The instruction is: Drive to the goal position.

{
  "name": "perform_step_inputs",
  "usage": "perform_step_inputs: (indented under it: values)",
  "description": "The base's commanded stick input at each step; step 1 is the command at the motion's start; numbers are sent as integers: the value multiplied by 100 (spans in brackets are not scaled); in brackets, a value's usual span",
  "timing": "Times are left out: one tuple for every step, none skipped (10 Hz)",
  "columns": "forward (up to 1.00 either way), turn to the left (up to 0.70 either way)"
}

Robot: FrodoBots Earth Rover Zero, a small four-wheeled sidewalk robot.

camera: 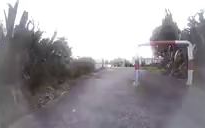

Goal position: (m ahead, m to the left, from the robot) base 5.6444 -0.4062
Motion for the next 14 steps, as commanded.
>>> perform_step_inputs:
  values:
    - [85,-34]
    - [85,-34]
    - [85,-34]
    - [85,-34]
    - [85,-34]
    - [85,-34]
    - [85,-21]
    - [85,-26]
    - [85,-31]
    - [85,-34]
    - [85,-34]
    - [85,-34]
    - [85,0]
    - [85,0]
